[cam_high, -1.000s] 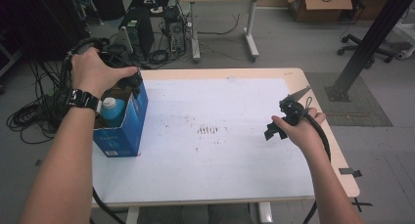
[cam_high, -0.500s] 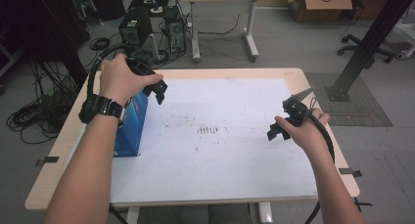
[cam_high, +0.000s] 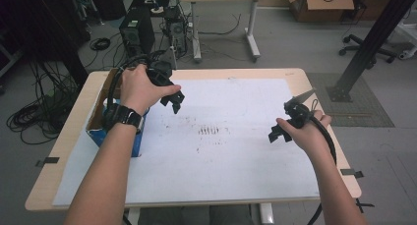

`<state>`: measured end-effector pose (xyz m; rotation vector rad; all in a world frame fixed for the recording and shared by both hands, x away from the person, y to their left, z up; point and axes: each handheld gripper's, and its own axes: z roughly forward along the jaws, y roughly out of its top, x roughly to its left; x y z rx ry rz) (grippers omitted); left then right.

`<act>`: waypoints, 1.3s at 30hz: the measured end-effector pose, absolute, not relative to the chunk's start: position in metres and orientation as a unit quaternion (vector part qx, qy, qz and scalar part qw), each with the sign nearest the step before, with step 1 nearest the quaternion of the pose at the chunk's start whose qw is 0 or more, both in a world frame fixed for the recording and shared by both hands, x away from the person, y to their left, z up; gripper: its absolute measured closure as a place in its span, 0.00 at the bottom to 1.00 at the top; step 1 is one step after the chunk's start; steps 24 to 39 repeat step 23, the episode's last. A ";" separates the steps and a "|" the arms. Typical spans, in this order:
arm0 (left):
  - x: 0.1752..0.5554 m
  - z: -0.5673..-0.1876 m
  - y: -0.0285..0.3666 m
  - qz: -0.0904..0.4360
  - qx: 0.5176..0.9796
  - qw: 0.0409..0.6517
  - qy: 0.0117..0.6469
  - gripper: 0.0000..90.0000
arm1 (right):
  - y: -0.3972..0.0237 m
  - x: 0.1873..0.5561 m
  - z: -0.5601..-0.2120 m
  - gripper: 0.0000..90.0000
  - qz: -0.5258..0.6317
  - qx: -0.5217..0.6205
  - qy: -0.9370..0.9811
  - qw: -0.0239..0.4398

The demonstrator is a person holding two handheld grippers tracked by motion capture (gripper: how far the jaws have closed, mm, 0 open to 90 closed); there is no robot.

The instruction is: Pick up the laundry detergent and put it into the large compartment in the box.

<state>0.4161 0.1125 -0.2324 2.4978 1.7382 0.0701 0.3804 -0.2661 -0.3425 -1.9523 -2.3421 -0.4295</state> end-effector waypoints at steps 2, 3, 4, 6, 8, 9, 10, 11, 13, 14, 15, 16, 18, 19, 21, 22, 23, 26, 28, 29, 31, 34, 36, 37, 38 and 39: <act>0.416 -0.235 0.110 0.024 0.820 0.046 0.569 0.12 | -0.266 0.380 -0.343 0.05 -0.140 -0.634 -0.760 0.031; 0.416 -0.236 0.110 0.022 0.821 0.046 0.569 0.12 | -0.266 0.380 -0.342 0.05 -0.140 -0.633 -0.761 0.030; 0.416 -0.237 0.109 0.021 0.821 0.046 0.569 0.12 | -0.266 0.380 -0.342 0.05 -0.141 -0.633 -0.760 0.030; 0.416 -0.239 0.108 0.020 0.822 0.045 0.568 0.12 | -0.266 0.380 -0.342 0.05 -0.140 -0.634 -0.760 0.031; 0.416 -0.241 0.107 0.020 0.822 0.044 0.567 0.12 | -0.266 0.379 -0.342 0.05 -0.139 -0.636 -0.758 0.032; 0.416 -0.242 0.106 0.020 0.823 0.043 0.566 0.12 | -0.266 0.379 -0.343 0.05 -0.139 -0.635 -0.759 0.032; 0.416 -0.242 0.106 0.020 0.823 0.041 0.566 0.12 | -0.266 0.379 -0.343 0.05 -0.138 -0.635 -0.760 0.032; 0.416 -0.242 0.106 0.020 0.823 0.040 0.566 0.12 | -0.267 0.379 -0.343 0.05 -0.139 -0.633 -0.761 0.031; 0.415 -0.242 0.105 0.019 0.824 0.042 0.565 0.11 | -0.267 0.379 -0.343 0.05 -0.140 -0.634 -0.760 0.031; 0.415 -0.242 0.105 0.019 0.824 0.044 0.565 0.12 | -0.267 0.379 -0.344 0.05 -0.140 -0.634 -0.760 0.031; 0.415 -0.242 0.104 0.019 0.824 0.044 0.565 0.12 | -0.267 0.378 -0.343 0.05 -0.140 -0.635 -0.759 0.031; 0.415 -0.242 0.104 0.018 0.825 0.043 0.563 0.12 | -0.267 0.378 -0.343 0.05 -0.139 -0.637 -0.758 0.032; 0.415 -0.242 0.103 0.018 0.825 0.043 0.563 0.12 | -0.267 0.378 -0.343 0.05 -0.138 -0.635 -0.759 0.033; 0.415 -0.242 0.103 0.018 0.826 0.043 0.562 0.12 | -0.268 0.378 -0.342 0.05 -0.140 -0.636 -0.758 0.031; 0.415 -0.243 0.103 0.018 0.826 0.044 0.562 0.11 | -0.268 0.377 -0.342 0.05 -0.141 -0.636 -0.758 0.031; 0.415 -0.243 0.102 0.017 0.826 0.043 0.562 0.11 | -0.268 0.377 -0.342 0.05 -0.140 -0.636 -0.758 0.031; 0.415 -0.243 0.102 0.015 0.826 0.044 0.562 0.12 | -0.268 0.377 -0.342 0.05 -0.140 -0.636 -0.759 0.031; 0.415 -0.243 0.102 0.015 0.826 0.044 0.562 0.12 | -0.268 0.377 -0.342 0.05 -0.140 -0.636 -0.759 0.031; 0.415 -0.243 0.102 0.015 0.826 0.044 0.562 0.12 | -0.268 0.377 -0.342 0.05 -0.140 -0.636 -0.759 0.031; 0.415 -0.243 0.102 0.015 0.826 0.044 0.562 0.12 | -0.268 0.377 -0.342 0.05 -0.140 -0.636 -0.759 0.031; 0.415 -0.243 0.102 0.015 0.826 0.044 0.562 0.12 | -0.268 0.377 -0.342 0.05 -0.140 -0.636 -0.759 0.031; 0.415 -0.243 0.102 0.015 0.826 0.044 0.562 0.12 | -0.268 0.377 -0.342 0.05 -0.140 -0.636 -0.759 0.031; 0.415 -0.243 0.102 0.015 0.826 0.044 0.562 0.12 | -0.268 0.377 -0.342 0.05 -0.140 -0.636 -0.759 0.031; 0.415 -0.243 0.102 0.015 0.826 0.044 0.562 0.12 | -0.268 0.377 -0.342 0.05 -0.140 -0.636 -0.759 0.031; 0.415 -0.243 0.102 0.015 0.826 0.044 0.562 0.12 | -0.268 0.377 -0.342 0.05 -0.140 -0.636 -0.759 0.031; 0.415 -0.243 0.102 0.015 0.826 0.044 0.562 0.12 | -0.268 0.377 -0.342 0.05 -0.140 -0.636 -0.759 0.031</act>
